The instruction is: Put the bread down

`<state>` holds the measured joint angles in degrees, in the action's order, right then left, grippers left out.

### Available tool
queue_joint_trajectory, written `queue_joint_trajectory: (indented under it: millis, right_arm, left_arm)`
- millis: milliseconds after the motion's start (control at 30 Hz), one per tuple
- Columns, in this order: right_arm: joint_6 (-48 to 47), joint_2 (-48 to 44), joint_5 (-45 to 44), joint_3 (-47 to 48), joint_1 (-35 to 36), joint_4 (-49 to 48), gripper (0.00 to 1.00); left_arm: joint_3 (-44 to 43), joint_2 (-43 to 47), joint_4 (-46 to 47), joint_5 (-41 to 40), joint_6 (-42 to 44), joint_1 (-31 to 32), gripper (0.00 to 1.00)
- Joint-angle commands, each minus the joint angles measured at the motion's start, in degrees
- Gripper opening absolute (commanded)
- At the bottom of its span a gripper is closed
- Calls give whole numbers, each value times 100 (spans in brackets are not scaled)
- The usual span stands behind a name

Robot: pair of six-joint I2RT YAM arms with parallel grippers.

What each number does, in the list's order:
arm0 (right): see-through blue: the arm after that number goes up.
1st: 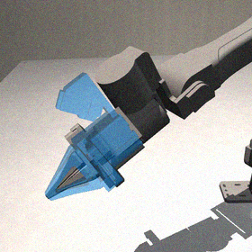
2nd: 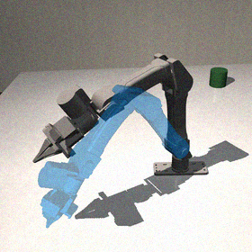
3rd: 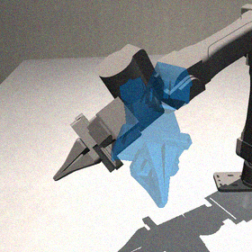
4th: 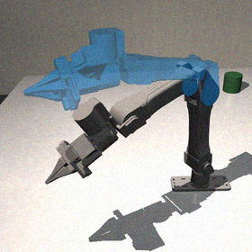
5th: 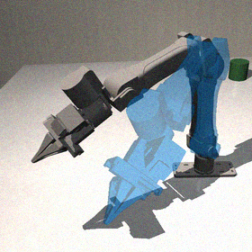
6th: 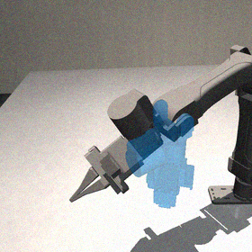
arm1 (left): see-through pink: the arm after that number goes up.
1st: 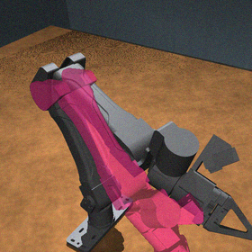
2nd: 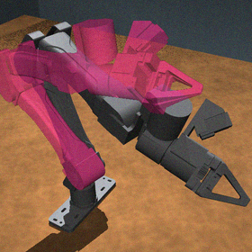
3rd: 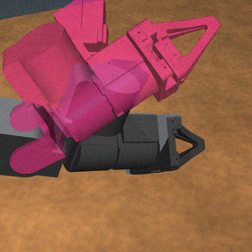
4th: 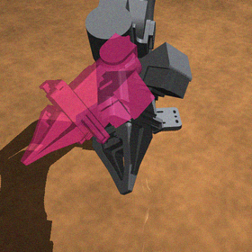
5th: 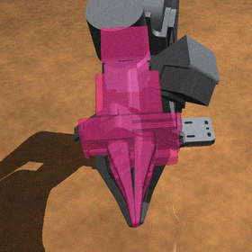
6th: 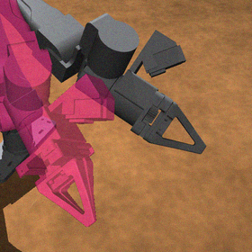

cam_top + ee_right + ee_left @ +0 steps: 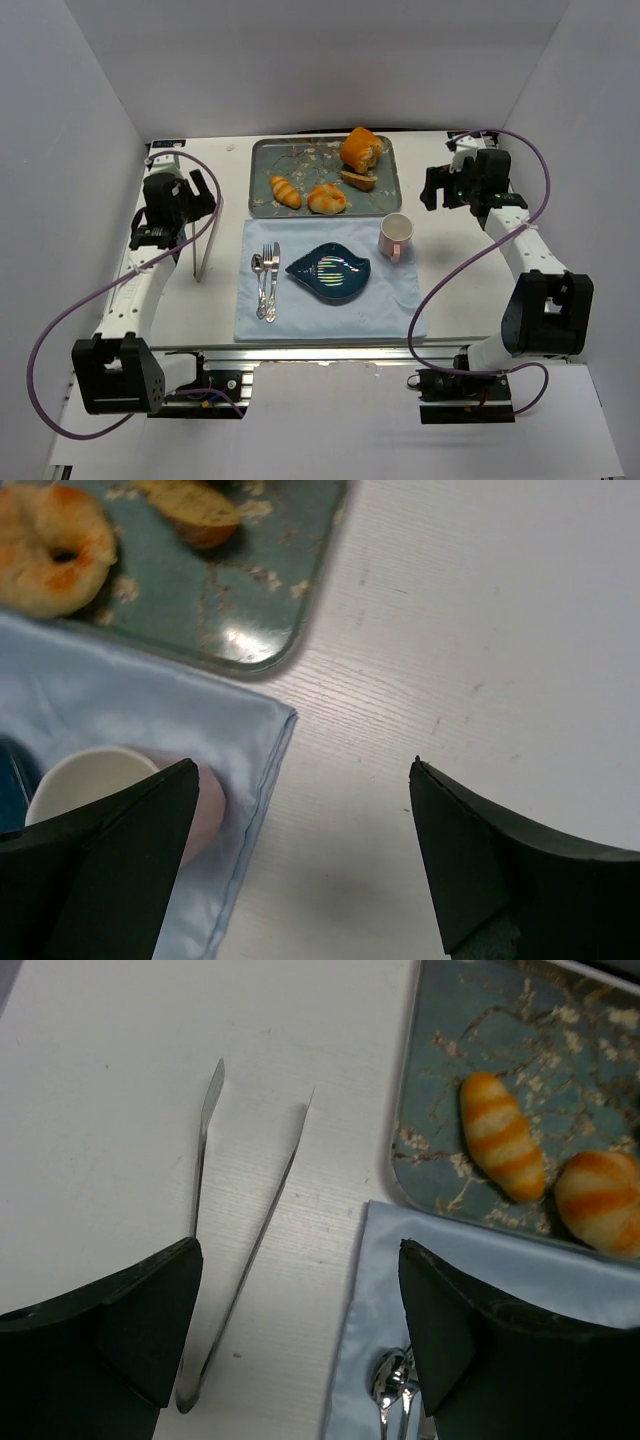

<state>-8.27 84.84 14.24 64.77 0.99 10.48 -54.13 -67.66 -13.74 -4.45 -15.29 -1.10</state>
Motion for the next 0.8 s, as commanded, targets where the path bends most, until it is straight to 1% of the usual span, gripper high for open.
queue_joint_trajectory:
  millis: [0, 33, 67, 100, 167, 200, 233, 267, 300, 333, 400, 433, 467, 500, 533, 567, 600, 633, 700, 767]
  right_arm:
    - [-1390, -292, 1412, 141, 15, 358, 90]
    - [-1692, -345, 1763, 97, 137, 454, 90]
    - [-1939, -441, 1827, -42, 216, 490, 90]
    - [-2272, -468, 1828, -139, 313, 438, 90]
    - [-2677, -486, 1941, -219, 533, 603, 89]
    - [-2845, -468, 2047, -219, 594, 648, 89]
    - [-2934, -433, 2126, -193, 604, 683, 89]
    - [-3039, -346, 2310, -132, 604, 762, 89]
    - [-2935, -310, 2285, -53, 604, 667, 89]
    - [-2534, -284, 2407, -35, 578, 518, 88]
    - [-2530, -205, 2880, 44, 455, 463, 73]
    - [-2591, -178, 3431, 157, 419, 464, 52]
    - [-2696, -135, 3741, 176, 384, 438, 43]
    - [-2915, -108, 4275, 202, 358, 507, 42]
    - [-3082, -64, 4384, 324, 358, 838, 51]
    - [-3119, 32, 4473, 378, 358, 955, 60]
    - [-3067, 68, 4482, 413, 349, 1008, 67]
    - [-3101, 111, 4474, 439, 349, 1174, 79]
    - [-3233, 68, 4500, 379, 331, 1202, 89]
    - [-3181, -28, 4526, 238, 305, 1079, 89]
  left_arm:
    - [-124, -308, -506, -47, 149, -4, 87]
    - [-159, -379, -559, -47, 166, -13, 84]
    - [-203, -441, -621, -47, 175, -4, 79]
    - [-221, -493, -700, -91, 175, -4, 63]
    - [-238, -643, -771, -109, 184, -4, 40]
    - [-230, -678, -788, -118, 184, -4, 20]
    - [-230, -739, -806, -153, 184, -13, 14]
    - [-230, -775, -823, -188, 184, -4, 12]
    - [-256, -819, -876, -214, 228, -4, 12]
    - [-273, -950, -920, -310, 254, -4, 24]
    - [-361, -1178, -1122, -381, 359, -13, 52]
    - [-492, -1519, -1218, -381, 403, -13, 72]
    - [-589, -1705, -1323, -364, 456, -21, 77]
    - [-686, -1898, -1516, -329, 596, -21, 80]
    - [-852, -2074, -1579, -294, 649, -21, 83]
    - [-923, -2372, -1632, -293, 746, -13, 84]
    - [-994, -2514, -1641, -302, 790, -13, 84]
    - [-1134, -2637, -1667, -294, 843, -13, 84]
    - [-1240, -2944, -1659, -372, 966, -13, 85]
    - [-1354, -3208, -1650, -539, 1071, -21, 85]
